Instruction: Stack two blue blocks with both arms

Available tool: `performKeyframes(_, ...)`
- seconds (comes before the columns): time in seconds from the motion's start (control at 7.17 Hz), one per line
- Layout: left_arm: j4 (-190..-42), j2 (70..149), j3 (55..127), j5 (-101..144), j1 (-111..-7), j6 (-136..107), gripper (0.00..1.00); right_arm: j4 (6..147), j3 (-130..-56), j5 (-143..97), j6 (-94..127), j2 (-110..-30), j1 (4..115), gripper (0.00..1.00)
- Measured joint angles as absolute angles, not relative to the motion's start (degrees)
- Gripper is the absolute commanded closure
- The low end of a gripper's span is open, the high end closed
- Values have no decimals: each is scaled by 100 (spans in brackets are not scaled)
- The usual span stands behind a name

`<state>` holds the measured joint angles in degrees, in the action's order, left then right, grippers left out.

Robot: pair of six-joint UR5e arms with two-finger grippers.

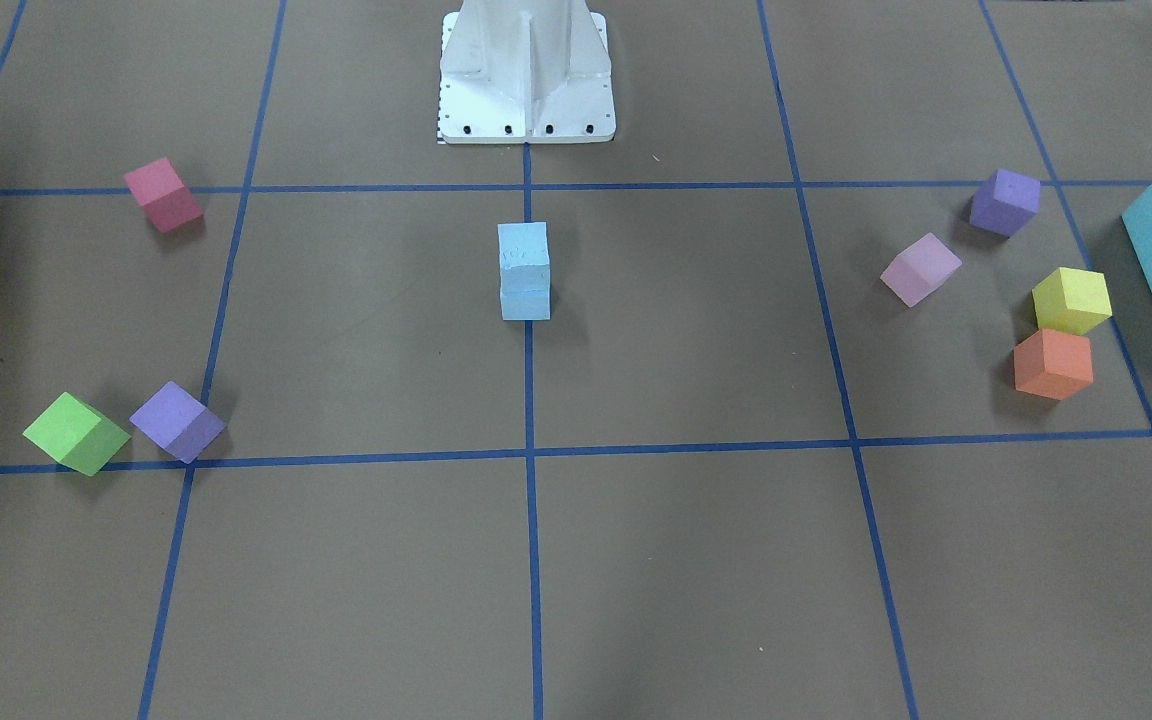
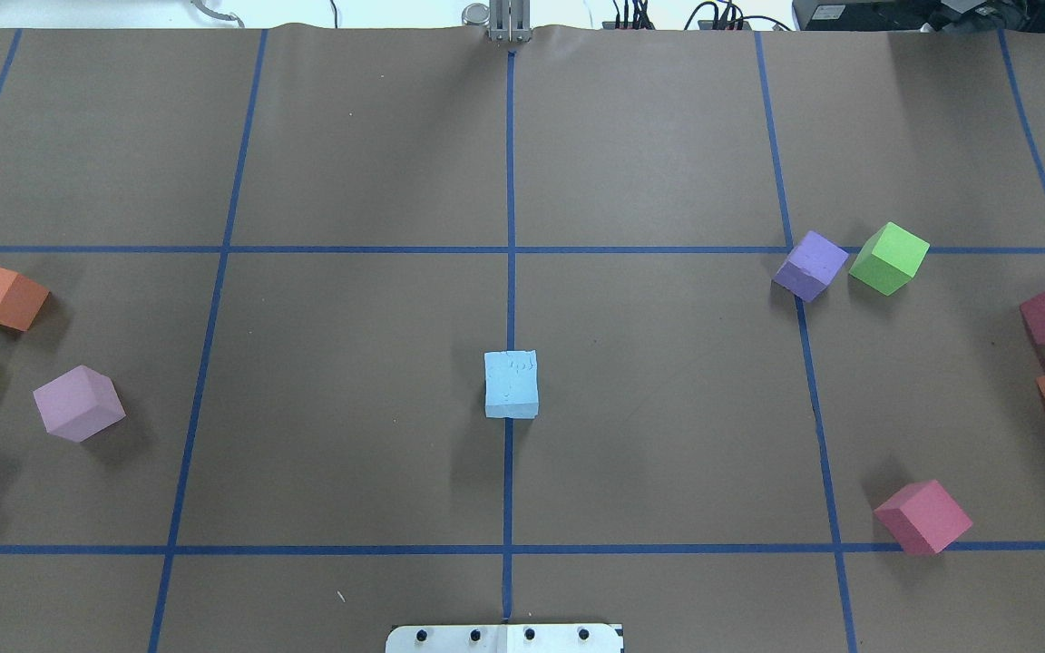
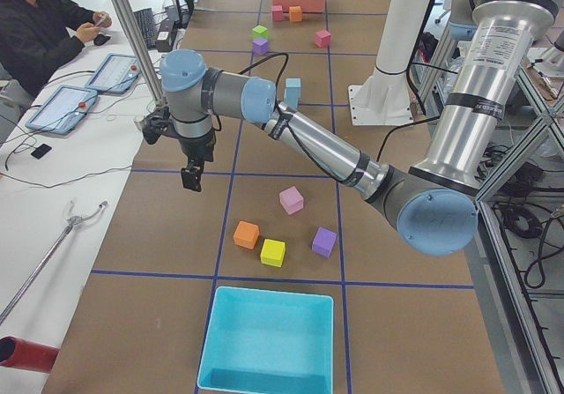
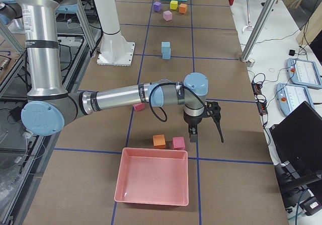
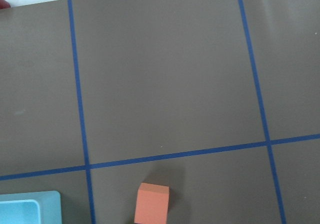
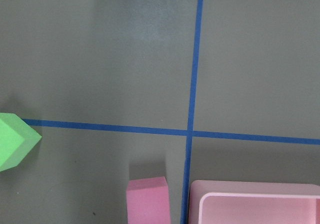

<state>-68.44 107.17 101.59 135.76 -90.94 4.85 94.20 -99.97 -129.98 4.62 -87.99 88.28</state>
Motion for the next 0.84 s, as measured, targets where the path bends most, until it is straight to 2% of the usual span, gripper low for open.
performKeyframes(0.42, -6971, 10269, 9700, 13587, -9258, 1080, 0, 9457, -9991, -13152, 457, -8908, 8857, 0)
performKeyframes(0.84, -7698, 9845, 9192, 13582, -9263, 1275, 0, 9452, -9989, -13182, 457, -8932, 8859, 0)
